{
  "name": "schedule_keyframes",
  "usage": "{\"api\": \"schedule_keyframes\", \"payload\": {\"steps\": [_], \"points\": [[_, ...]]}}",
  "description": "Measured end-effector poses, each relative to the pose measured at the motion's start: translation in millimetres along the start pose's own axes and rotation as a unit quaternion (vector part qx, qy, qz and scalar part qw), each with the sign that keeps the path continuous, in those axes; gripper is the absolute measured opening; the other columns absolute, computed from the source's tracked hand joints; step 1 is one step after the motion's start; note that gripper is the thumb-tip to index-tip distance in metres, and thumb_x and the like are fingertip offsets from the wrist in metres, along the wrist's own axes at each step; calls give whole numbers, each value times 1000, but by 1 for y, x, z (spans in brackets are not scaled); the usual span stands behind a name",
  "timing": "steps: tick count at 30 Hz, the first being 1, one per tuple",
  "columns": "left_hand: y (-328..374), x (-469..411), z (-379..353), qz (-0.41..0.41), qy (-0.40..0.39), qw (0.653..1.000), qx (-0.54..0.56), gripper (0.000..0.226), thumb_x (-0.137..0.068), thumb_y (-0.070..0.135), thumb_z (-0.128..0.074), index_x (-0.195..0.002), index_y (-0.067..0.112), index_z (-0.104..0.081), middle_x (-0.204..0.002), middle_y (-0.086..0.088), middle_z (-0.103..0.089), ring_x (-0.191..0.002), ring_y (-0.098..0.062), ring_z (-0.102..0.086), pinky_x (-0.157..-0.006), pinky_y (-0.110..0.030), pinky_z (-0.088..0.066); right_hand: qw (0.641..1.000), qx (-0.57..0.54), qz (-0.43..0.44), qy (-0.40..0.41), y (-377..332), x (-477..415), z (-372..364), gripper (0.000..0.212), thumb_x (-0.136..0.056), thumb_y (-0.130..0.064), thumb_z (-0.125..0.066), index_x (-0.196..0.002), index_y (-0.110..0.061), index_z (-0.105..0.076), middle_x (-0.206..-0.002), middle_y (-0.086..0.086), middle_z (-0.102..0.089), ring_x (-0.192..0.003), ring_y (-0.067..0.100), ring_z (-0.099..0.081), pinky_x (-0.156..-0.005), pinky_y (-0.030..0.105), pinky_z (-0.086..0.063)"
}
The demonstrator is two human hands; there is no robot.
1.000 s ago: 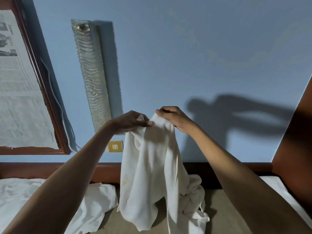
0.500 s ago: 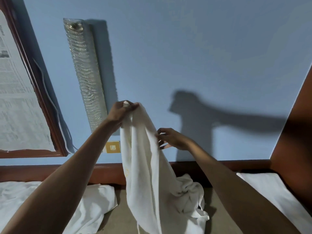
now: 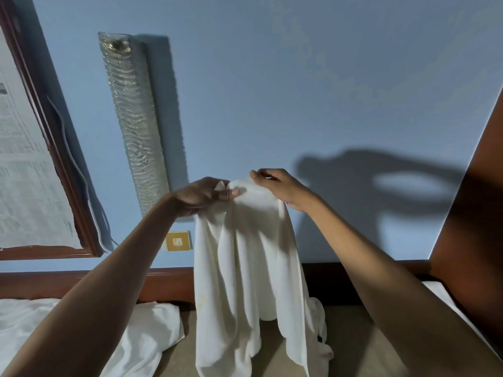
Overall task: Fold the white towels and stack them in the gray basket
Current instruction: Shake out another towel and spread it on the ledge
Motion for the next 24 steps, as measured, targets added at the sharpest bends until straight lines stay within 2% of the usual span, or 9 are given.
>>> {"api": "schedule_keyframes", "payload": {"steps": [3, 6, 11, 15, 17, 19, 21, 23, 24], "points": [[20, -1, 7, -64, 48, 996, 24, 34, -96, 34, -71, -91, 0, -66, -86, -15, -65, -79, -25, -60, -66, -32, -54, 1000, -3, 9, -7, 14, 8, -2, 35, -88, -54, -72, -76, -22, -65, -74, -5, -49, -74, 11, -43, -69, 31, -30], [36, -1, 11, -110, 84, 989, 51, 32, -100, 31, -67, -82, 6, -56, -68, -6, -52, -58, -18, -50, -50, -24, -44, 999, 17, -27, -39, 31, 15, -19, 35, -80, -39, -85, -96, -11, -73, -85, -3, -71, -78, 10, -66, -72, 26, -50], [27, 6, 42, -115, 177, 964, 160, 24, -102, 24, -63, -85, 7, -63, -70, -8, -61, -57, -15, -60, -52, -24, -50, 980, 22, -145, -135, 97, 28, -50, 30, -93, -36, -74, -119, -21, -73, -103, -9, -76, -97, 9, -71, -81, 26, -56], [-15, 19, 74, -33, 330, 936, 118, 27, -96, 28, -71, -80, 8, -65, -57, 1, -63, -53, -16, -58, -48, -25, -48, 990, 37, -129, -44, 98, 20, -36, 35, -99, -45, -61, -95, -12, -69, -84, -2, -68, -75, 4, -62, -68, 24, -48], [-32, 26, 80, 33, 354, 935, 22, 27, -90, 31, -79, -100, 9, -67, -74, 0, -63, -63, -18, -57, -41, -20, -45, 994, 73, -73, 26, 78, 11, -21, 49, -99, -51, -59, -80, -6, -59, -72, -2, -53, -64, 5, -50, -62, 29, -37], [-42, 21, 74, 66, 289, 954, -49, 54, -83, 33, -85, -129, 19, -60, -104, -5, -58, -78, -15, -58, -49, -21, -48, 996, 71, -32, 35, 54, 5, -19, 48, -100, -50, -58, -75, -10, -50, -67, -2, -38, -60, 8, -37, -59, 31, -28], [-41, 10, 49, 53, 140, 983, -103, 78, -75, 38, -91, -143, 33, -53, -129, -2, -55, -107, -18, -60, -76, -21, -53, 998, 62, -8, 7, 26, 1, -24, 45, -101, -45, -58, -72, -14, -43, -65, -5, -27, -57, 8, -27, -54, 29, -20], [-38, 4, 15, 53, -6, 992, -112, 69, -76, 42, -89, -138, 32, -60, -133, 3, -64, -121, -17, -60, -96, -30, -53, 997, 78, 5, -28, 4, -1, -29, 49, -101, -43, -59, -67, -15, -37, -63, -8, -24, -56, 8, -22, -52, 25, -17], [-34, 3, 3, 54, -48, 993, -98, 54, -80, 41, -86, -129, 24, -68, -123, 1, -71, -112, -16, -66, -92, -31, -55, 995, 86, 14, -39, -3, -2, -29, 51, -101, -41, -60, -65, -15, -35, -63, -8, -23, -56, 8, -21, -51, 23, -17]]}}
Point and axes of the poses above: each hand's wrist, its own x-axis away from the middle knuckle, its own z-axis out of the back of the hand, y = z × x, the point moved 7 cm from there along -x, towards the middle knuckle
